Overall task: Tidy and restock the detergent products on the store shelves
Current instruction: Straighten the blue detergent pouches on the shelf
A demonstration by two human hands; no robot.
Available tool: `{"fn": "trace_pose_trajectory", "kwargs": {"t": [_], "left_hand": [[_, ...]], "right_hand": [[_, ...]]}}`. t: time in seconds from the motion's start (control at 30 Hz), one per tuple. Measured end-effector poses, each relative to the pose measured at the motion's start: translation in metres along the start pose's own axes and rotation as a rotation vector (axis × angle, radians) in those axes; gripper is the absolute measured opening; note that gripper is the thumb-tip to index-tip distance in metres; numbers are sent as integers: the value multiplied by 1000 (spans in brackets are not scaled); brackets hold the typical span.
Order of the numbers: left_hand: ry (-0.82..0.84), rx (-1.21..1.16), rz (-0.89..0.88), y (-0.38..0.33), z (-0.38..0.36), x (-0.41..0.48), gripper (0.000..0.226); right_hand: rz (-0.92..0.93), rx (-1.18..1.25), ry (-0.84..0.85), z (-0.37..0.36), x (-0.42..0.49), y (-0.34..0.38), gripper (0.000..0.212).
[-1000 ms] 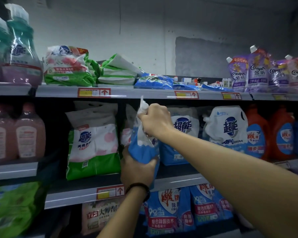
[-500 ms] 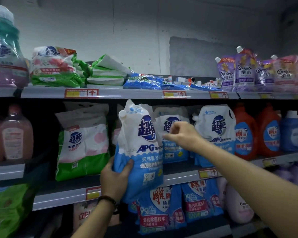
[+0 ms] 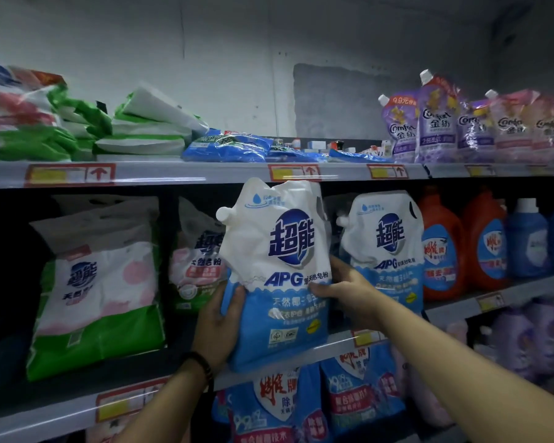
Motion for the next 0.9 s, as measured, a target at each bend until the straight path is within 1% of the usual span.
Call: {"fn": "trace_pose_trajectory", "kwargs": {"t": [0.1, 0.17, 0.2, 0.23, 0.27, 0.33, 0.43, 0.5, 0.53, 0.57, 0.63, 0.7, 0.77, 0.8, 0.9], "left_hand": [[36, 122, -67, 6, -23, 34, 22], [39, 188, -70, 19, -37, 57, 33], [53, 197, -47, 26, -44, 65, 32], [74, 191, -10, 32, -52, 70, 26], [95, 195, 25, 39, -61, 71, 23], [140, 187, 81, 50, -77, 68, 24], [102, 182, 89, 58, -86, 65, 31], [83, 204, 109, 59, -87, 67, 37], [83, 221, 111, 59, -87, 68, 39], [84, 245, 112, 59, -88, 68, 39], [75, 284, 110, 59, -87, 69, 42], [56, 313, 109, 61, -88, 71, 43], [44, 328, 109, 61, -90, 72, 43], [42, 331, 111, 63, -90, 72, 42], [25, 291, 89, 66, -89, 72, 39]], "right_hand": [[103, -53, -70, 22, 18, 2, 58], [163, -144, -142, 32, 30, 4, 52], [186, -188, -182, 38, 36, 3, 48], [198, -229, -226, 44, 41, -1, 44], [191, -279, -258, 49, 44, -6, 42], [159, -370, -290, 57, 45, -17, 37], [155, -494, -323, 58, 41, -21, 29], [142, -601, -408, 52, 38, -18, 26], [152, -615, -468, 47, 35, -16, 27], [185, -620, -527, 40, 31, -15, 32], [260, -658, -575, 19, 22, -19, 61], [229, -727, -512, -6, 17, -30, 92], [155, -865, -467, -20, 20, -43, 111], [125, -940, -475, -21, 25, -49, 113], [118, -1103, -568, -17, 40, -58, 105]]}}
Point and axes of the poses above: each hand's wrist, its own x-axis towards the middle knuckle, its own z-axis out of the back of the hand, y = z × x, the point moved 6 cm from there along x, towards the middle knuckle, and after that the axes turned 15 degrees about x, right-handed, at the moved point
